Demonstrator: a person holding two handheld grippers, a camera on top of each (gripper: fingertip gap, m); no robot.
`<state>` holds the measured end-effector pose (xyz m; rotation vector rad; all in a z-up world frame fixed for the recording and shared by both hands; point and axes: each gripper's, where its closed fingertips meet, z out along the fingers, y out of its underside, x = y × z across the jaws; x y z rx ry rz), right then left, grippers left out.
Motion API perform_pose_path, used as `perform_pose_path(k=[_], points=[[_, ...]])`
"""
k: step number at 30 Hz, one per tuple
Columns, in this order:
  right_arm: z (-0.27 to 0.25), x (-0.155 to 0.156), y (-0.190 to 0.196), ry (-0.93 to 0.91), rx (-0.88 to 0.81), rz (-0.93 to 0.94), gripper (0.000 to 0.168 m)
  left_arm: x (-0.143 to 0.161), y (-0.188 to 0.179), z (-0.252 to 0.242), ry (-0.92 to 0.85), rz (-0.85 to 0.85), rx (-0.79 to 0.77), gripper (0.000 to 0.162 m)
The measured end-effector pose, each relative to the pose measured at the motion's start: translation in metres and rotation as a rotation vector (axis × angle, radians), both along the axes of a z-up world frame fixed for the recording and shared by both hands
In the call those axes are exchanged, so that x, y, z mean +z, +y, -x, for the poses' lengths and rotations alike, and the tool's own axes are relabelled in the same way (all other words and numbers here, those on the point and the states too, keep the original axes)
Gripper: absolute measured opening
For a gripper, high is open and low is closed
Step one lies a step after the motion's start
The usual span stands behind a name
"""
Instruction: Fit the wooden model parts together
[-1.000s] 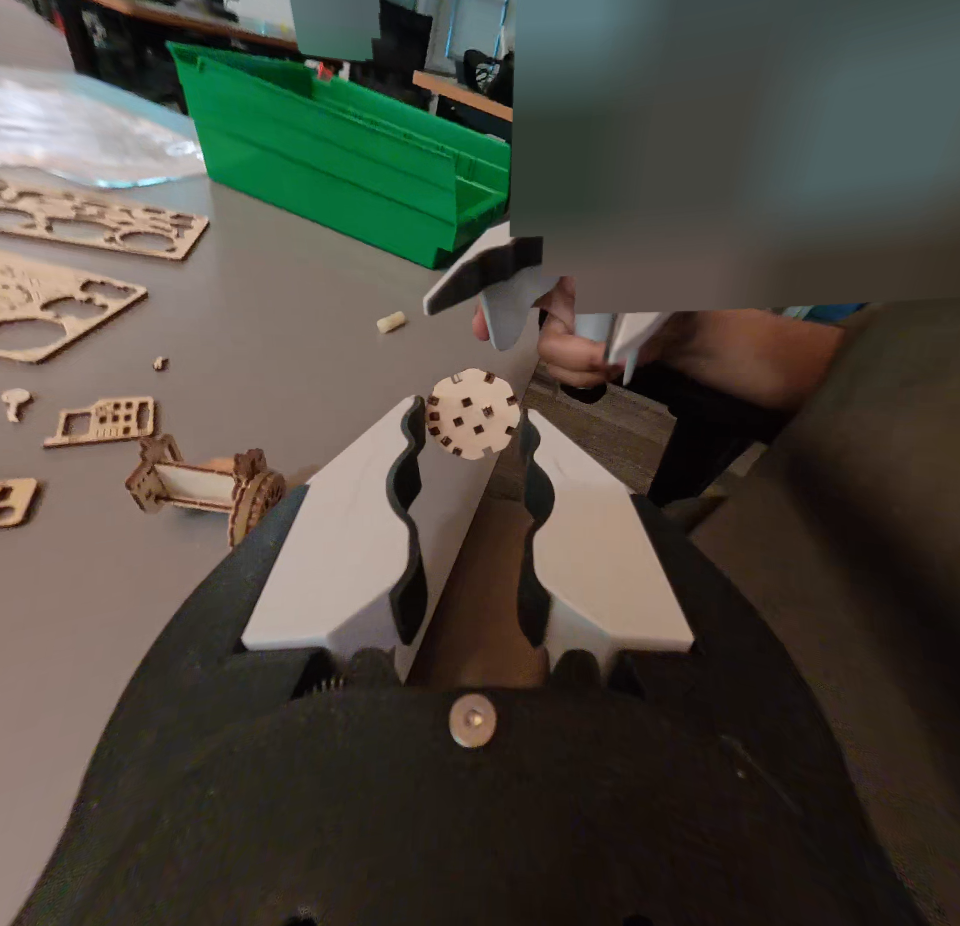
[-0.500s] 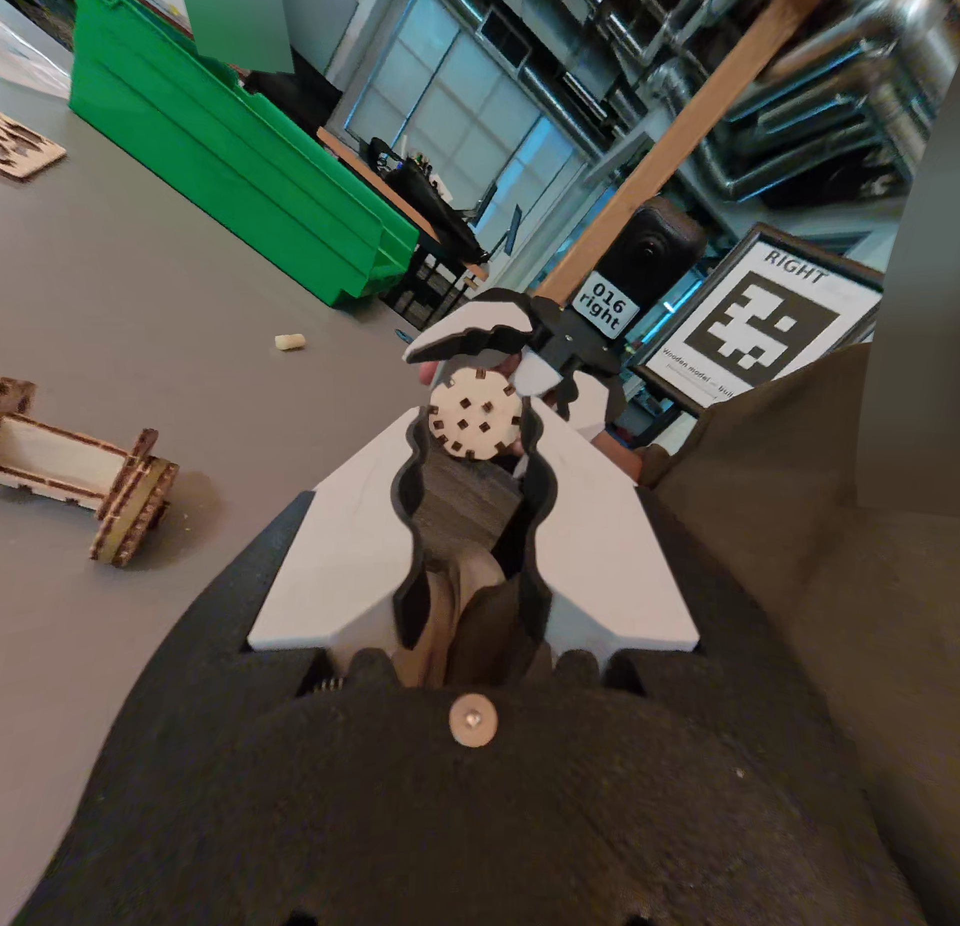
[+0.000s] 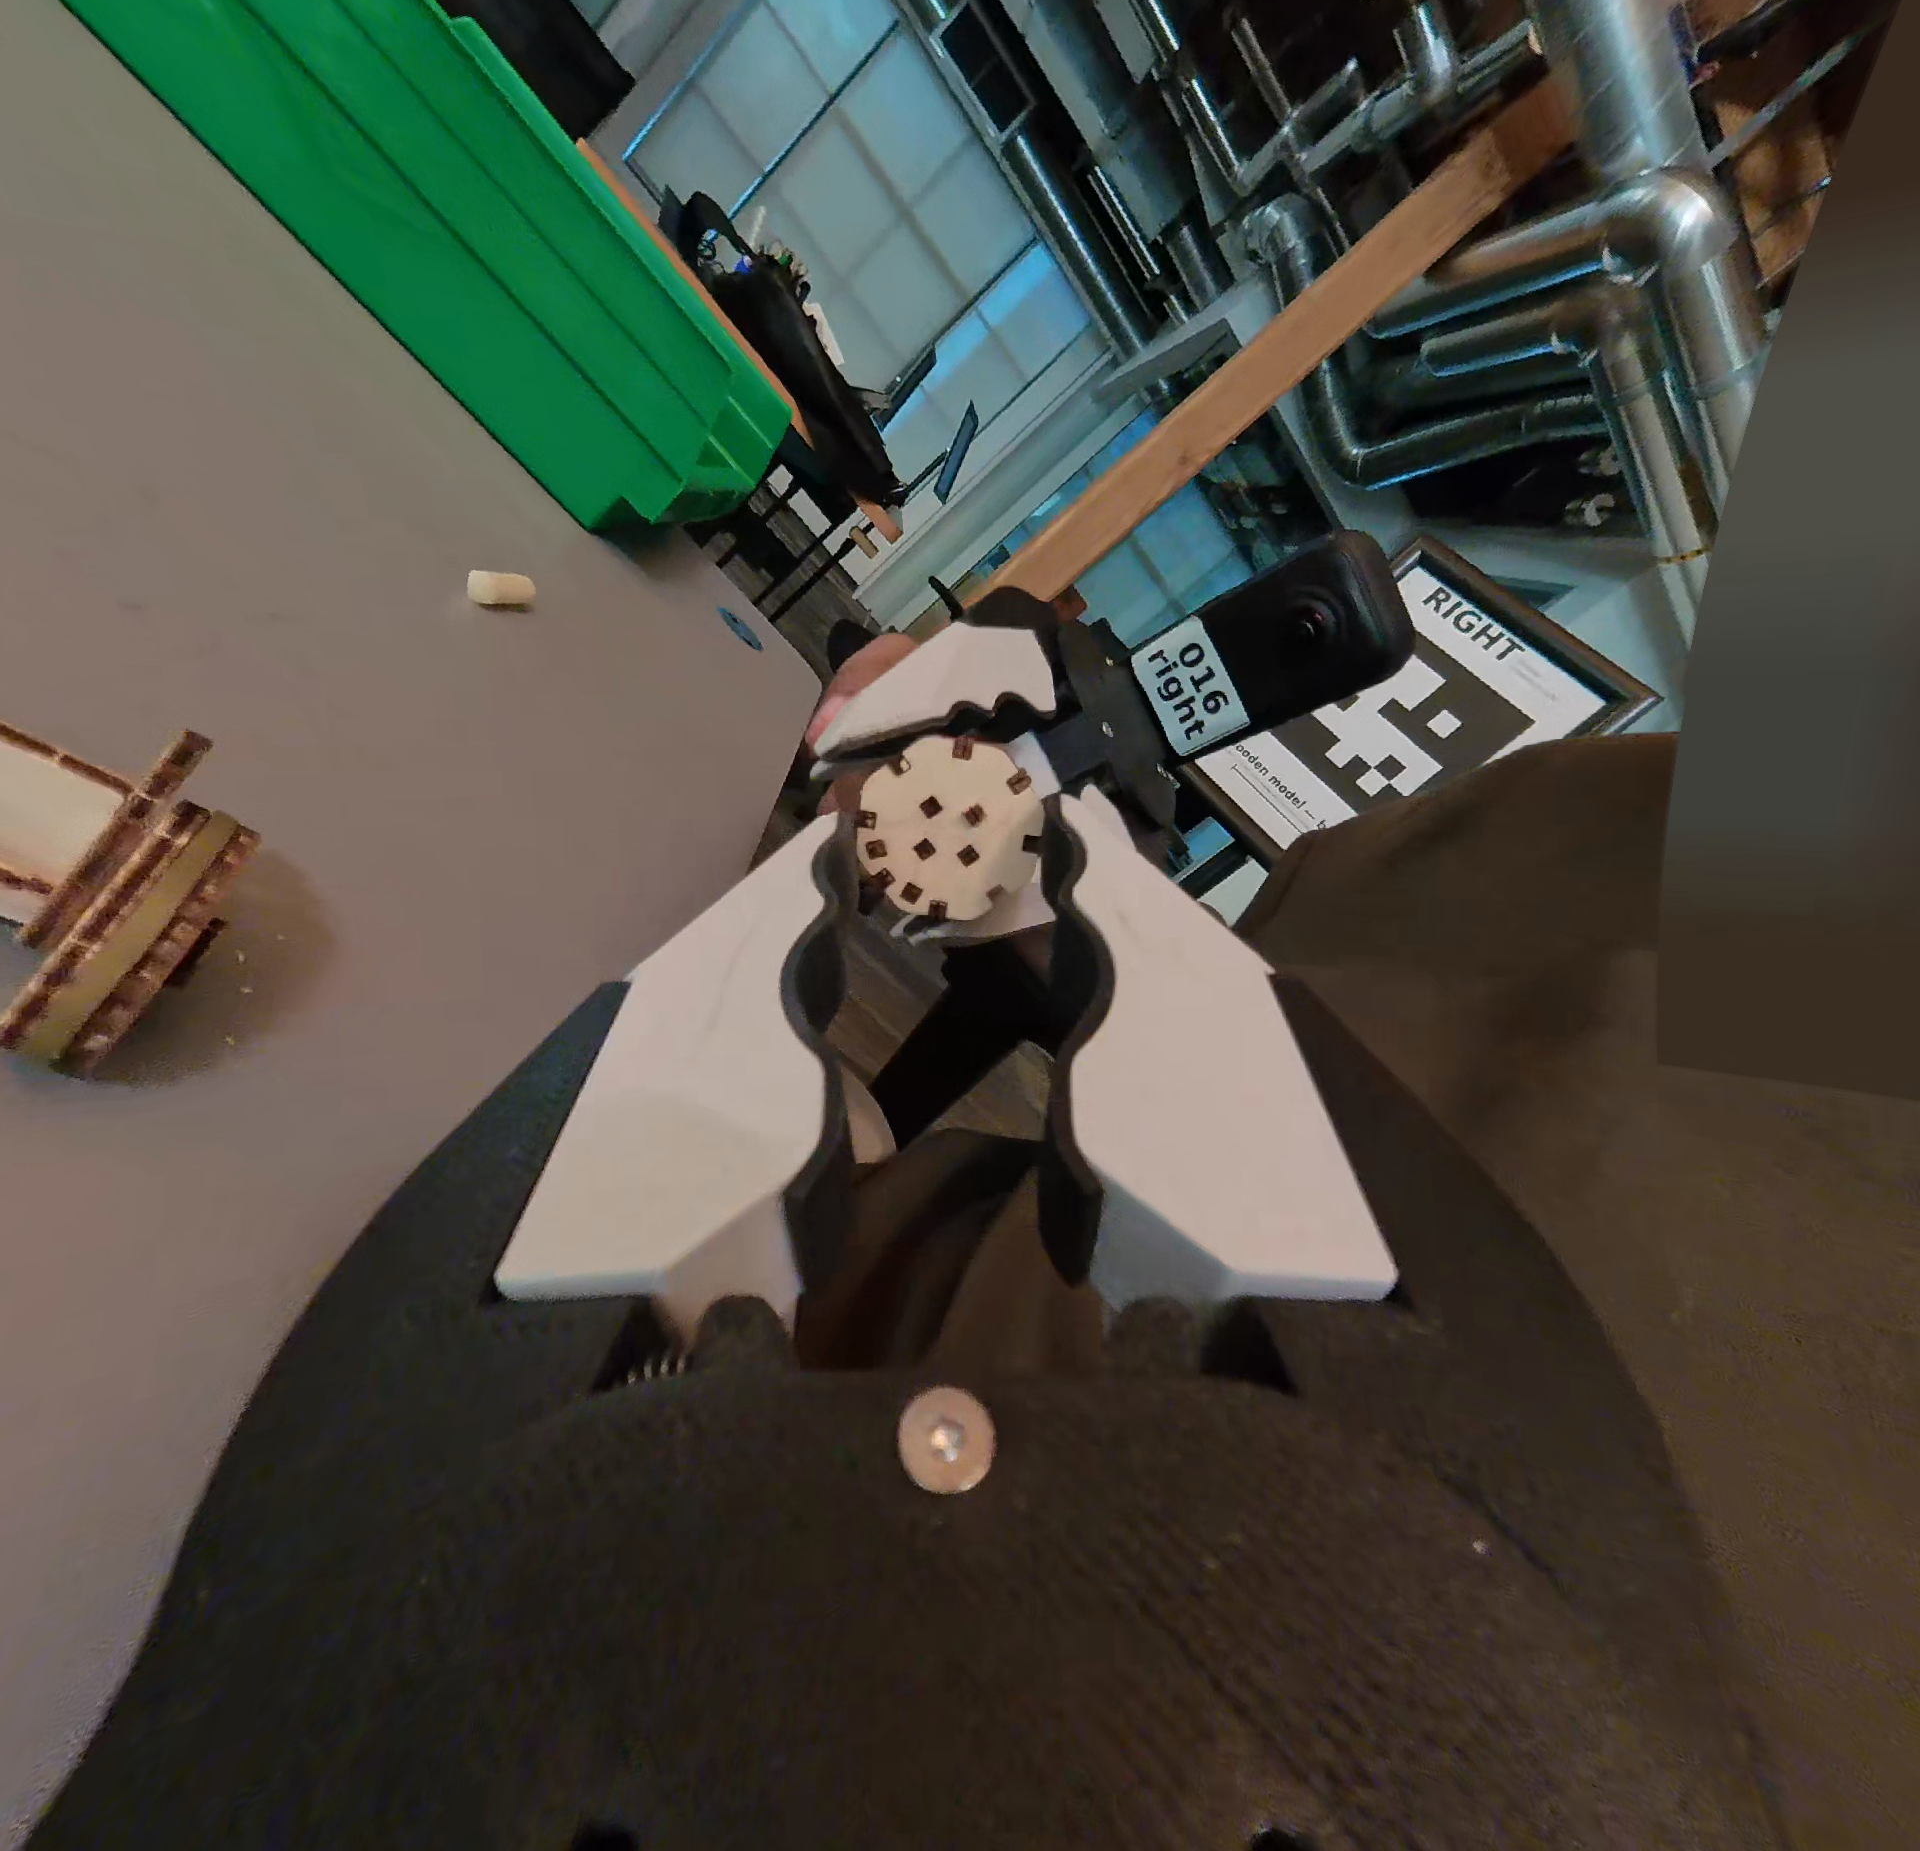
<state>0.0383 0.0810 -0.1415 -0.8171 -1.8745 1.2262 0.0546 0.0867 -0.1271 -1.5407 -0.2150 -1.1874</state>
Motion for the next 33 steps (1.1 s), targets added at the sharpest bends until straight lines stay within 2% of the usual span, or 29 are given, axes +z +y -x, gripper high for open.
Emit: perform_pose_path(k=[3,7,9,11,13,16,19,27,33], points=[[-0.001,-0.001,-0.001,-0.005,0.011,0.001,0.025,-0.001,0.002,0.002,-0.019,0.012,0.006,0.033],[0.001,-0.006,0.003,-0.031,-0.002,0.005,0.023,-0.005,0.004,0.006,-0.02,0.031,0.024,0.033],[0.002,-0.006,0.007,-0.037,-0.017,0.017,0.023,-0.008,0.006,0.008,0.009,0.048,0.04,0.041],[0.003,-0.006,0.014,-0.051,-0.041,0.033,0.023,-0.012,0.008,0.011,0.053,0.069,0.061,0.05],[0.004,-0.013,0.023,-0.093,-0.062,0.026,0.023,-0.015,0.009,0.017,0.111,0.085,0.099,0.052],[0.004,-0.035,0.04,-0.216,-0.09,-0.012,0.023,-0.016,0.009,0.024,0.195,0.08,0.152,0.052],[0.007,-0.042,0.042,-0.307,-0.08,0.063,0.023,-0.021,0.009,0.024,0.295,0.088,0.161,0.051],[0.022,-0.064,0.065,-0.38,-0.181,-0.003,0.024,-0.036,0.007,0.02,0.506,0.104,0.149,0.05],[0.022,-0.079,0.065,-0.423,-0.195,-0.104,0.024,-0.034,0.008,0.022,0.422,0.112,0.146,0.048]])
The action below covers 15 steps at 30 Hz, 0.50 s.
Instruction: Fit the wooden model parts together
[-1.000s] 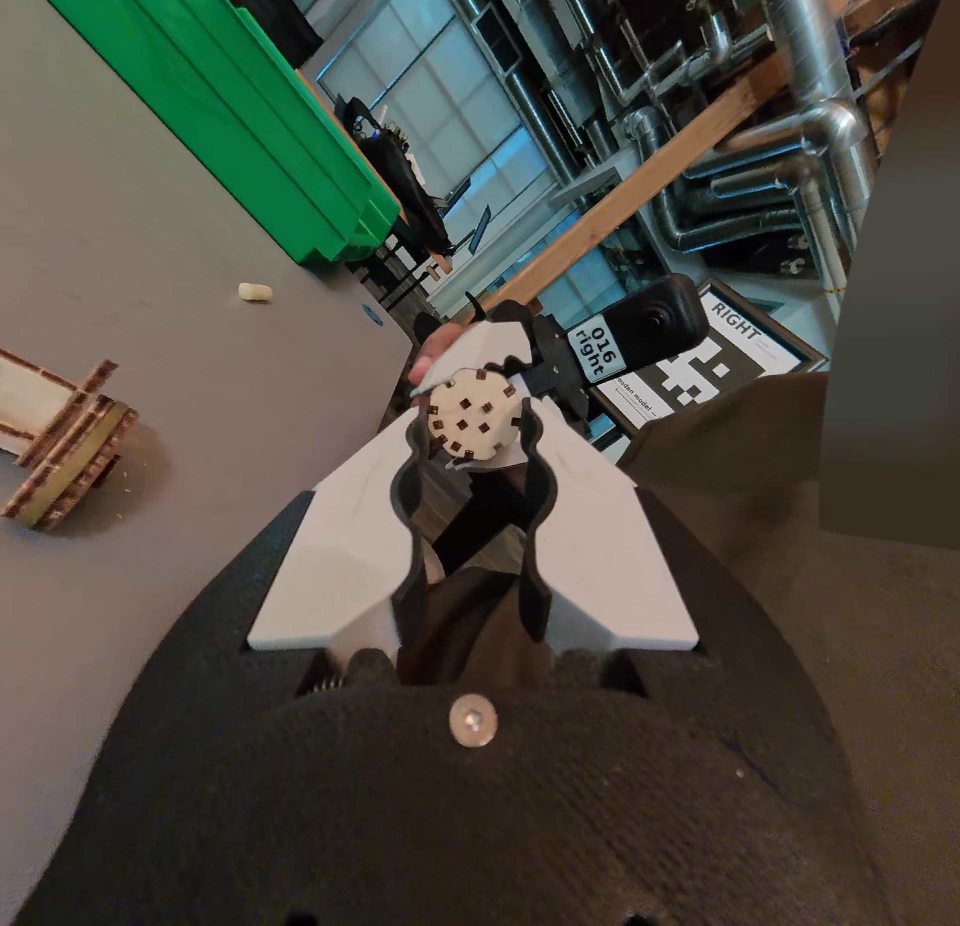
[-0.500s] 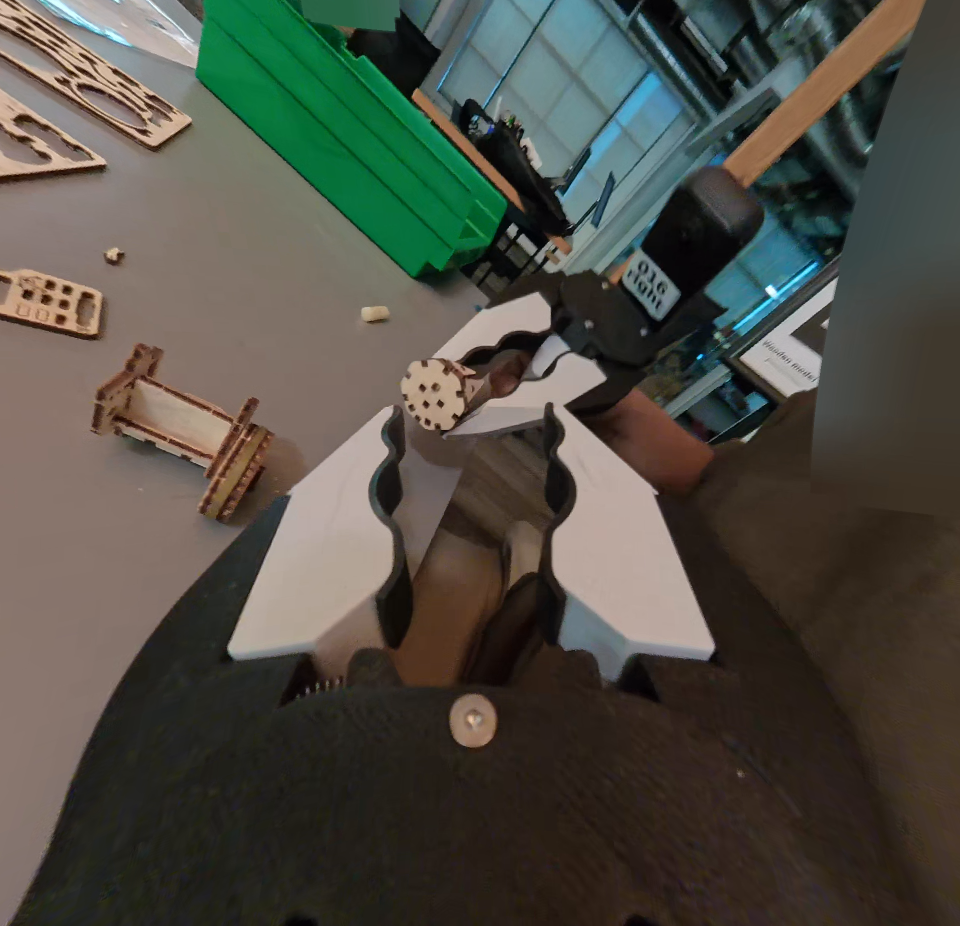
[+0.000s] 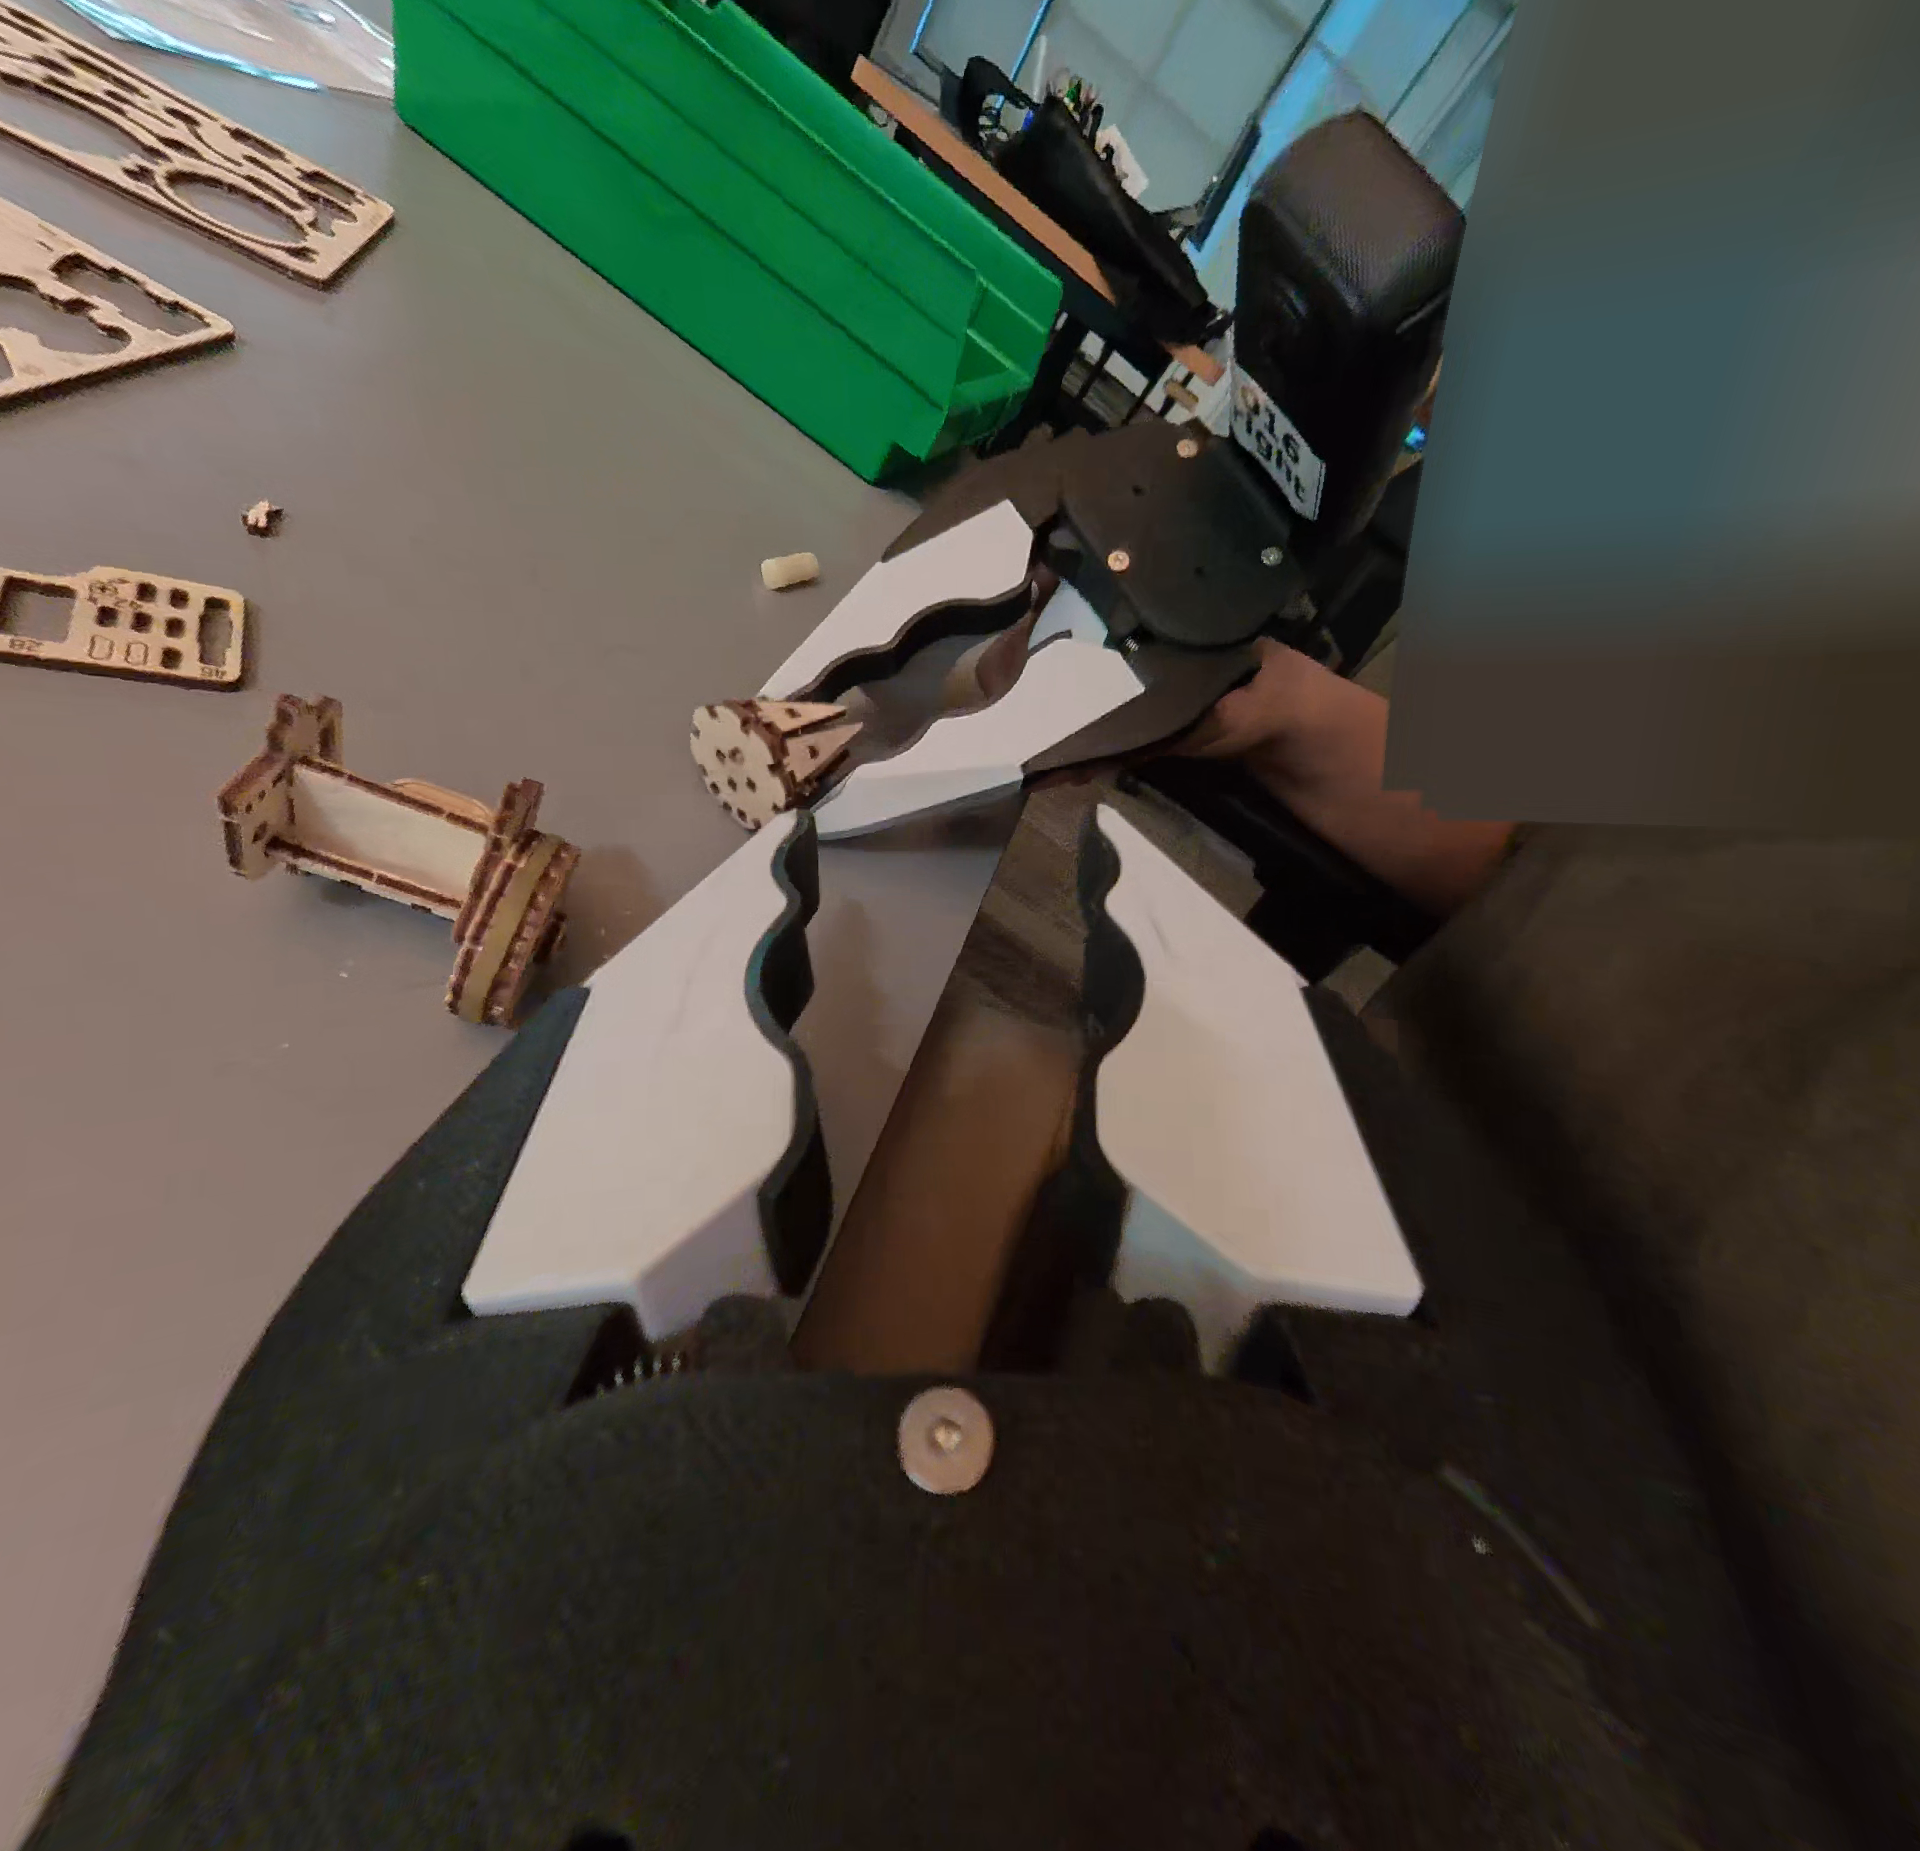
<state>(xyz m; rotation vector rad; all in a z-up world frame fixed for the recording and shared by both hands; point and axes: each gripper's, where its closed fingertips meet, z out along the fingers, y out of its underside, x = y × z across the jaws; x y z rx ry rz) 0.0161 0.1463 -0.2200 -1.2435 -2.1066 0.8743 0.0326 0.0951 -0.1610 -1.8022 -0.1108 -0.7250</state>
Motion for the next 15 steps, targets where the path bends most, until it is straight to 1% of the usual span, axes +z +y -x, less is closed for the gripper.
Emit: perform_pose_path(k=[4,8,13,15], points=[[0.0018,-0.0003,0.0046,-0.019,-0.03,0.037,0.027,-0.0006,0.0014,0.0018,-0.001,0.003,0.005,0.048],[0.0031,-0.0002,0.0079,-0.034,-0.05,0.072,0.036,-0.0016,0.0016,-0.0019,0.005,0.006,-0.008,0.048],[0.0025,0.0039,0.0058,-0.001,-0.035,0.052,0.04,-0.0023,0.0004,-0.0022,0.015,0.006,-0.008,0.047],[0.0022,0.0062,0.0048,0.016,-0.032,0.04,0.044,-0.0011,-0.0005,-0.0018,0.005,0.001,-0.005,0.047]])
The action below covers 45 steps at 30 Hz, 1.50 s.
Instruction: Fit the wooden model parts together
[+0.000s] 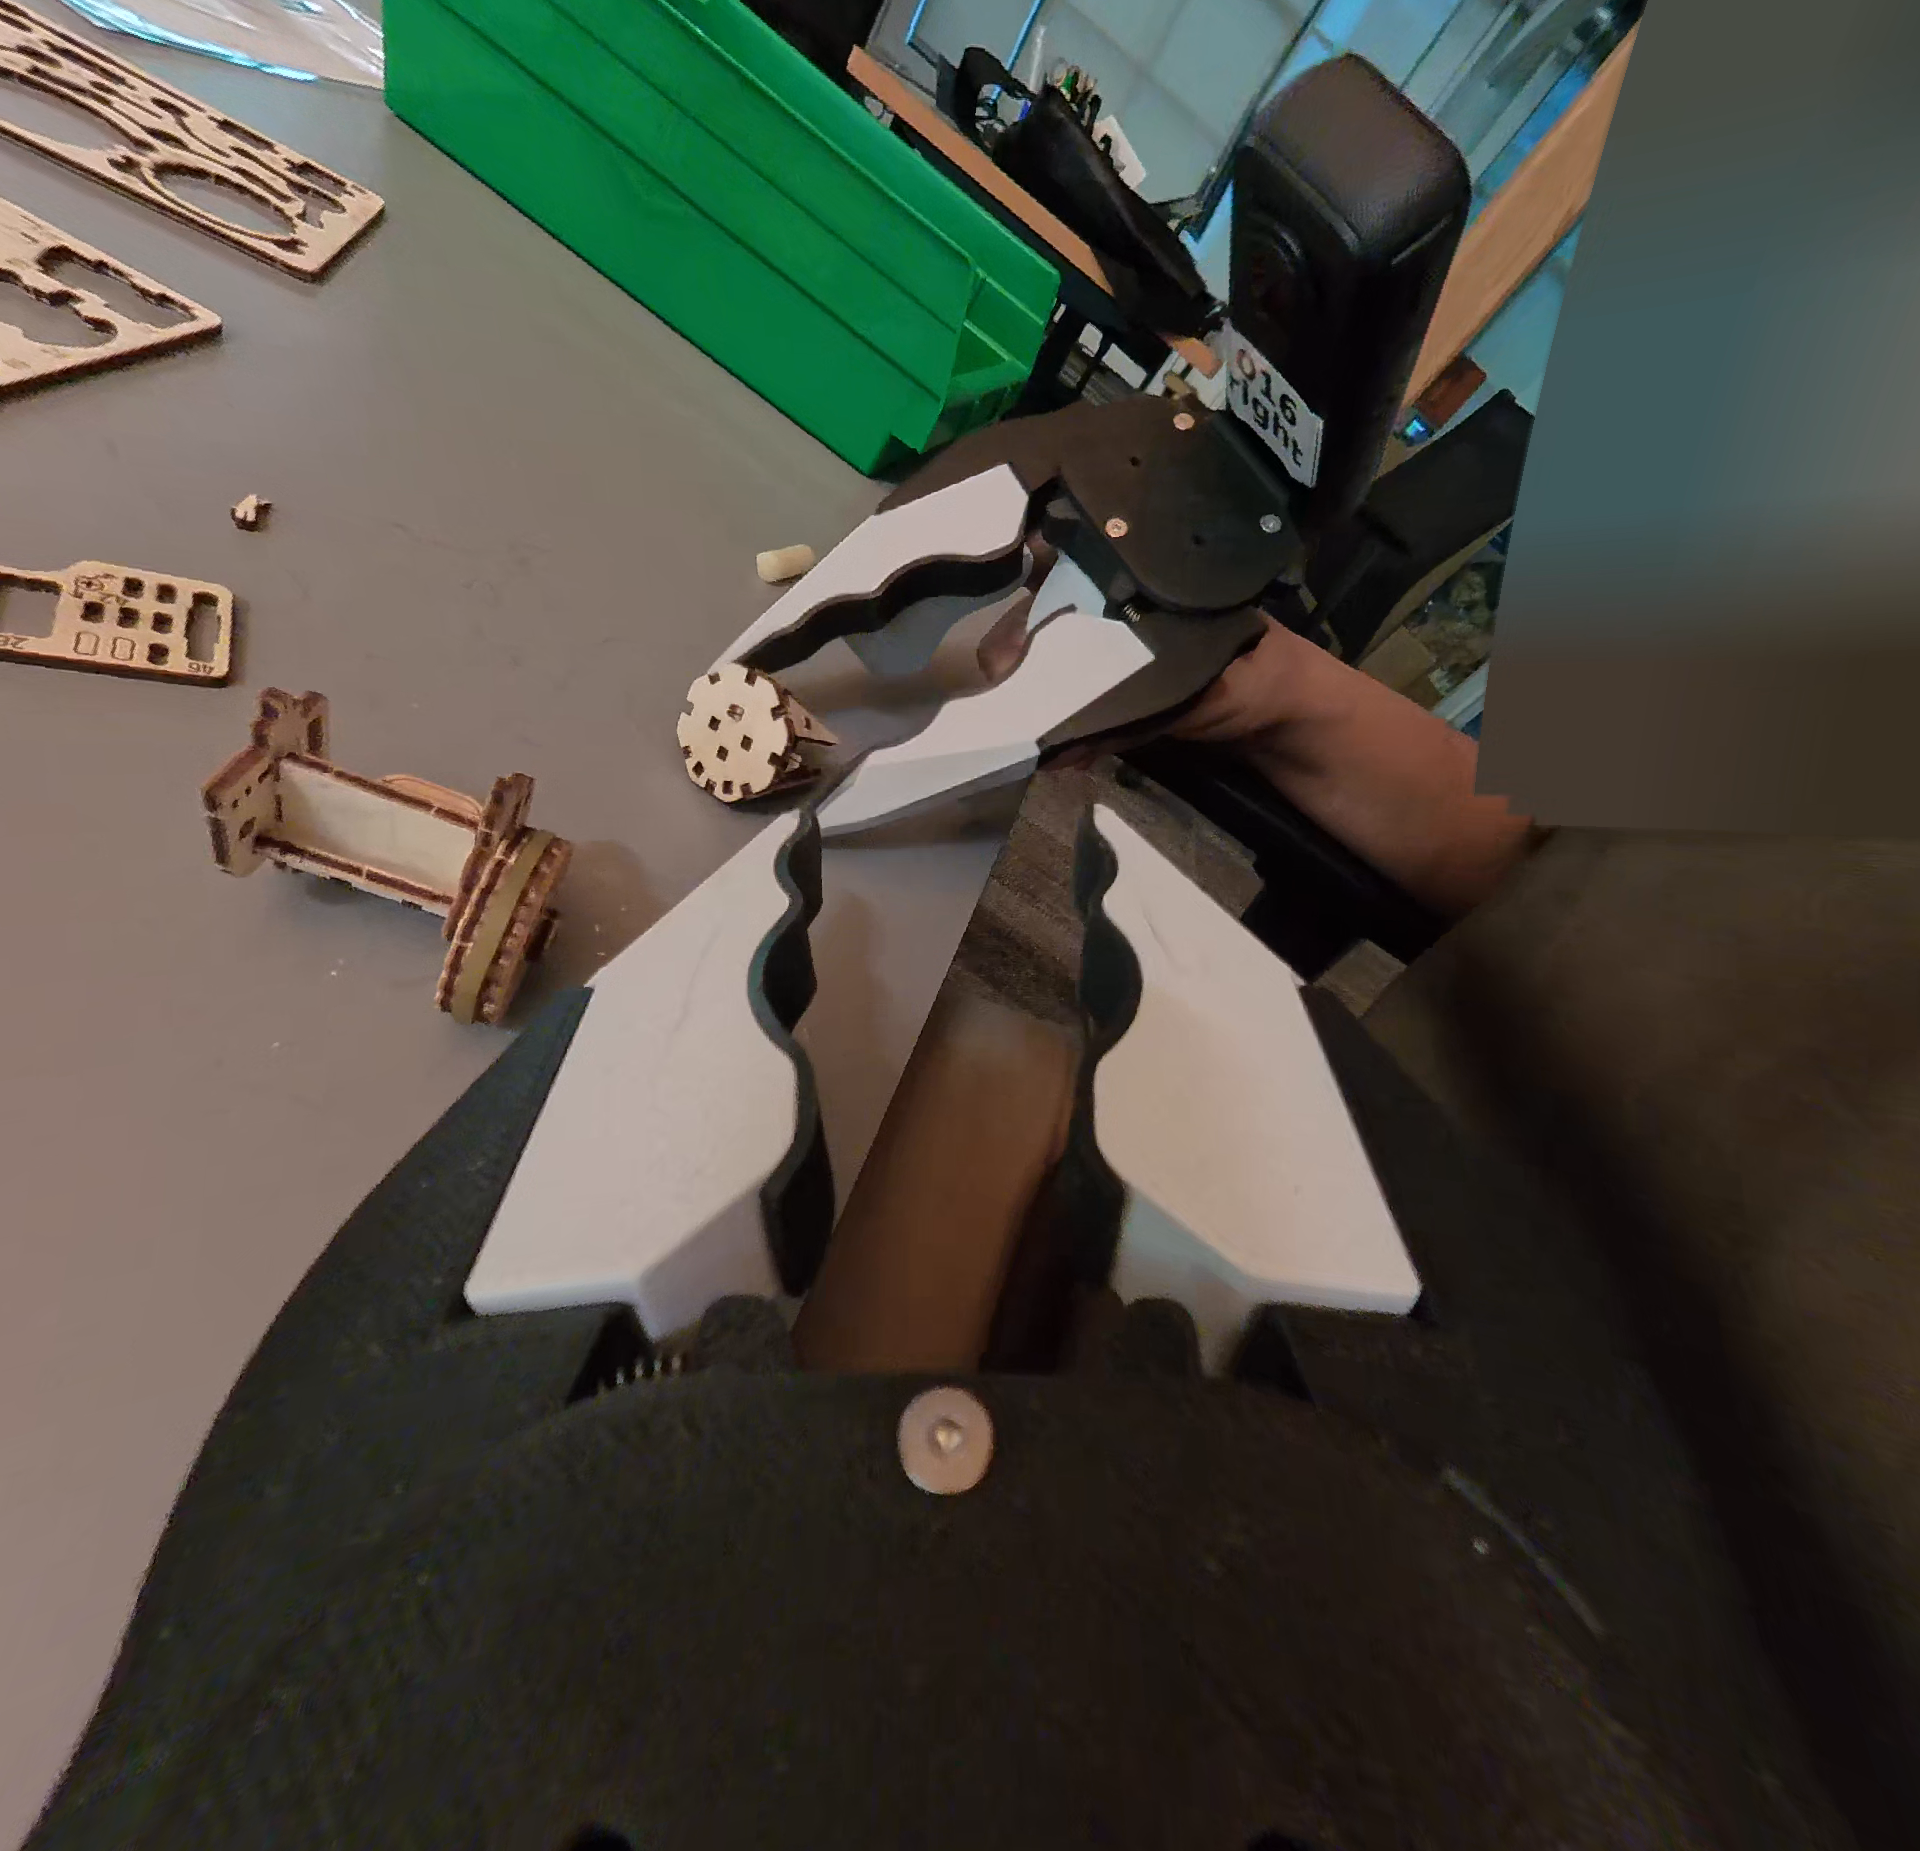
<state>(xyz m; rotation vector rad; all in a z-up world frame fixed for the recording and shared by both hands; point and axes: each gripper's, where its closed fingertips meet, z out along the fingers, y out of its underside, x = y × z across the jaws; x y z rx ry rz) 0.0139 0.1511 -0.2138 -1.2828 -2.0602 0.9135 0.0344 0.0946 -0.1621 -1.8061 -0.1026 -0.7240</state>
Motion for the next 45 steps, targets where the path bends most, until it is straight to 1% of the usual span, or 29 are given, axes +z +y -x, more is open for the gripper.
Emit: perform_pose_path(k=[4,6,9,15,17,18,21,28,31,34,37,39,42,45], points=[[0.0,0.01,0.0,0.065,-0.005,-0.013,0.049,0.003,-0.001,0.0,-0.017,-0.011,0.003,0.046],[0.0,0.02,0.002,0.112,-0.02,0.023,0.05,0.002,-0.002,-0.001,-0.008,-0.013,-0.005,0.042],[0.001,0.041,0.012,0.198,-0.079,0.146,0.052,0.002,-0.002,-0.004,0.004,-0.016,-0.016,0.038],[-0.008,0.095,0.047,0.414,-0.207,0.509,0.051,0.001,-0.002,-0.01,0.051,-0.024,-0.023,0.037],[-0.012,0.105,0.055,0.458,-0.225,0.596,0.048,0.0,-0.002,-0.011,0.071,-0.027,-0.023,0.038],[-0.013,0.106,0.057,0.464,-0.232,0.61,0.046,0.001,-0.002,-0.012,0.077,-0.03,-0.023,0.039],[-0.012,0.101,0.057,0.45,-0.245,0.569,0.044,0.006,-0.003,-0.016,0.059,-0.054,-0.037,0.048],[-0.004,0.087,0.047,0.41,-0.235,0.464,0.043,0.007,-0.002,-0.01,0.048,-0.058,-0.006,0.057],[0.002,0.076,0.052,0.387,-0.257,0.35,0.045,0.01,-0.001,-0.008,0.017,-0.065,0.001,0.065],[0.011,0.069,0.059,0.384,-0.283,0.245,0.047,0.014,0.0,-0.005,-0.024,-0.074,0.005,0.069],[0.026,0.066,0.059,0.361,-0.296,0.239,0.055,0.019,0.0,0.001,-0.044,-0.097,0.016,0.071],[0.042,0.065,0.06,0.327,-0.299,0.24,0.065,0.024,0.0,0.008,-0.052,-0.121,0.035,0.073],[0.078,0.063,0.068,0.254,-0.315,0.194,0.077,0.032,0.001,0.02,-0.048,-0.157,0.072,0.074],[0.124,0.052,0.083,0.148,-0.373,0.155,0.096,0.034,0.002,0.032,-0.037,-0.169,0.096,0.074]])
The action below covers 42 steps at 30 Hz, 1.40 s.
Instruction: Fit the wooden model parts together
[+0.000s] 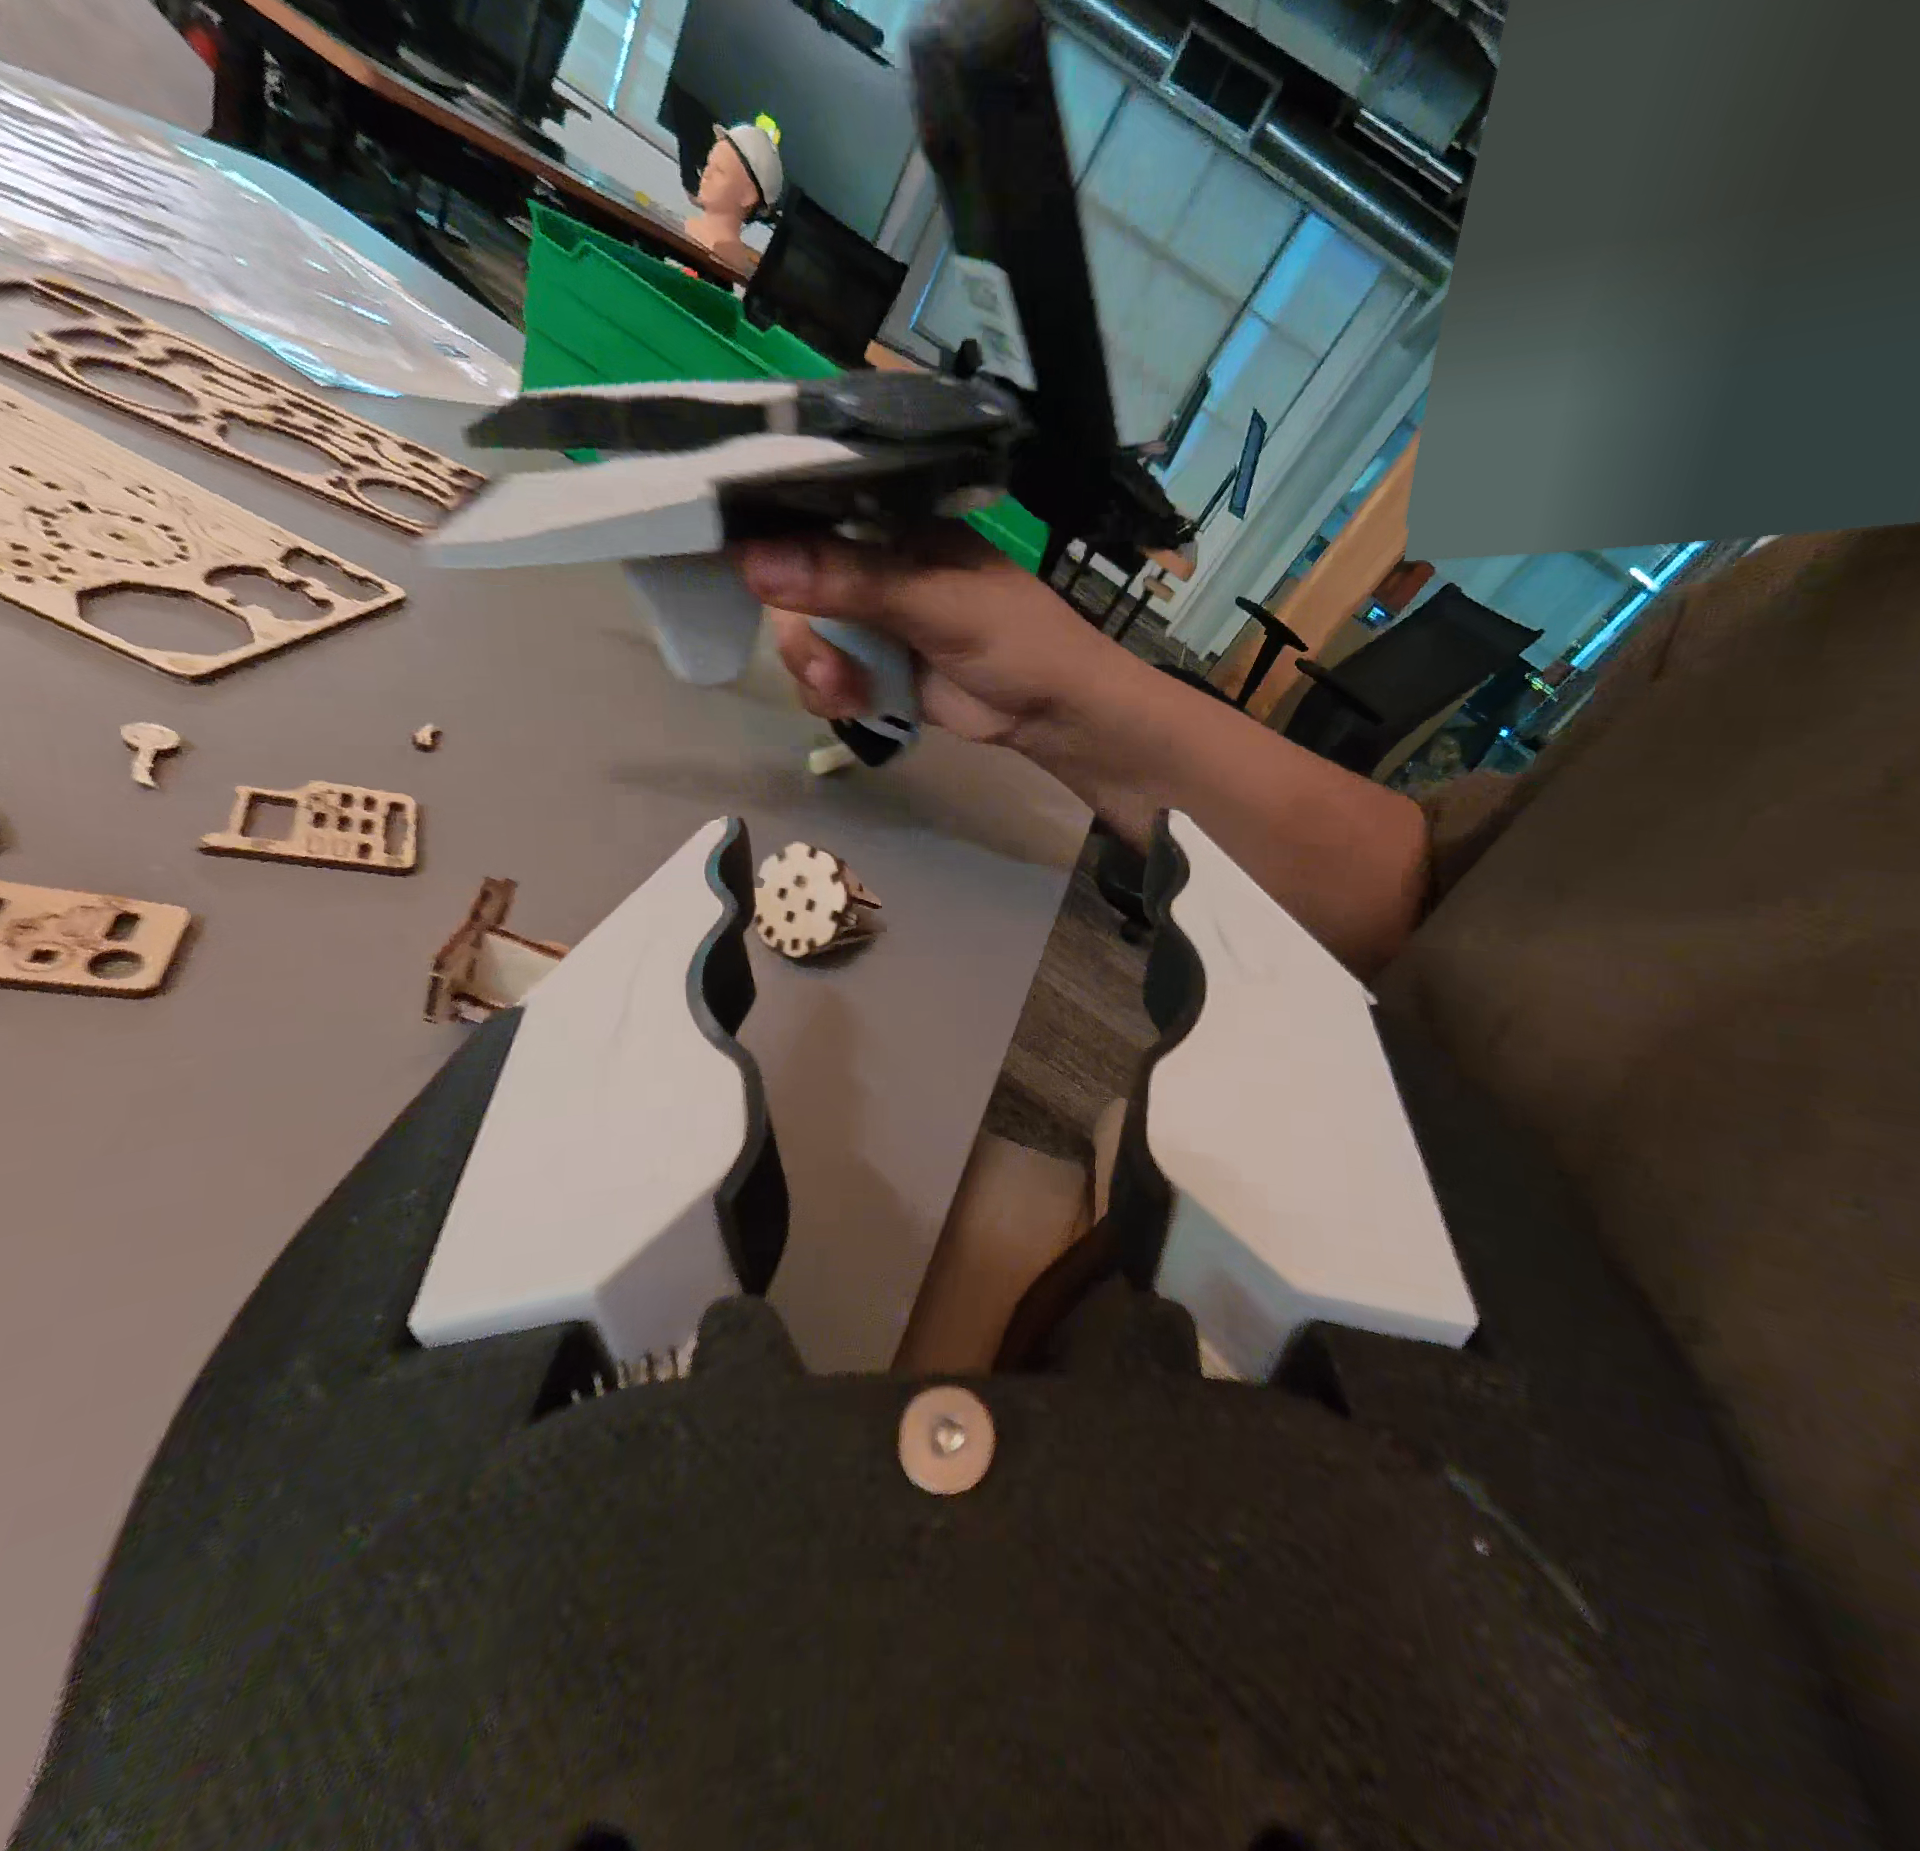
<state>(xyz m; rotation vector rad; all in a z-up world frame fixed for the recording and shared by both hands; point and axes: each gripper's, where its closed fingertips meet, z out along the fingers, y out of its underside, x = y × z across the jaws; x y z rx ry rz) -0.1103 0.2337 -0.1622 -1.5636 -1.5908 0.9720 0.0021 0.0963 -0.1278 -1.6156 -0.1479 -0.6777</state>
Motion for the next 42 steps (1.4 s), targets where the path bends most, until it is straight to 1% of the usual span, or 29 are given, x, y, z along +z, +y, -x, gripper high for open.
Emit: perform_pose_path(k=[2,5,8,10,13,14,15,20,23,26,28,32,34,36,37,39,40,41,42], points=[[0.031,-0.009,0.01,-0.04,-0.044,0.022,0.101,0.002,0.0,0.007,-0.005,-0.006,0.008,0.074],[0.066,-0.032,0.021,-0.143,-0.107,0.004,0.113,0.004,-0.002,0.018,-0.033,-0.017,0.027,0.074],[0.082,-0.057,0.03,-0.256,-0.166,-0.052,0.122,0.008,-0.005,0.027,-0.088,-0.028,0.031,0.074],[0.087,-0.068,0.026,-0.294,-0.168,-0.031,0.125,0.011,-0.008,0.032,-0.127,-0.044,0.035,0.073],[0.088,-0.067,0.026,-0.29,-0.164,-0.019,0.117,0.014,-0.01,0.037,-0.165,-0.055,0.038,0.073],[0.087,-0.065,0.026,-0.287,-0.156,-0.015,0.097,0.014,-0.011,0.039,-0.176,-0.058,0.039,0.073],[0.087,-0.065,0.026,-0.288,-0.153,-0.008,0.094,0.015,-0.011,0.04,-0.187,-0.062,0.04,0.073],[0.079,-0.064,0.029,-0.295,-0.134,-0.014,0.094,0.016,-0.012,0.039,-0.192,-0.067,0.04,0.072],[0.073,-0.053,0.031,-0.251,-0.117,-0.017,0.093,0.014,-0.011,0.037,-0.168,-0.061,0.046,0.071],[0.062,-0.032,0.029,-0.201,-0.091,-0.006,0.093,0.012,-0.01,0.037,-0.154,-0.054,0.049,0.071],[0.051,-0.019,0.024,-0.166,-0.064,0.041,0.093,0.012,-0.009,0.036,-0.16,-0.052,0.047,0.071],[0.028,0.017,0.001,-0.029,0.034,0.2,0.093,0.014,-0.006,0.039,-0.224,-0.06,0.056,0.068],[0.014,0.041,-0.02,0.059,0.12,0.247,0.093,0.017,-0.002,0.053,-0.3,-0.064,0.106,0.064],[-0.001,0.057,-0.047,0.122,0.218,0.218,0.093,0.024,0.004,0.072,-0.445,-0.076,0.144,0.061],[-0.008,0.061,-0.061,0.144,0.262,0.183,0.093,0.029,0.007,0.078,-0.531,-0.084,0.131,0.061],[-0.02,0.064,-0.087,0.175,0.334,0.096,0.093,0.035,0.016,0.085,-0.658,-0.089,0.099,0.061],[-0.024,0.063,-0.098,0.185,0.353,0.058,0.093,0.034,0.022,0.088,-0.683,-0.084,0.106,0.061],[-0.028,0.061,-0.106,0.19,0.357,0.025,0.091,0.032,0.027,0.089,-0.68,-0.073,0.124,0.057],[-0.03,0.06,-0.11,0.195,0.349,-0.008,0.088,0.03,0.031,0.092,-0.662,-0.072,0.154,0.042]])
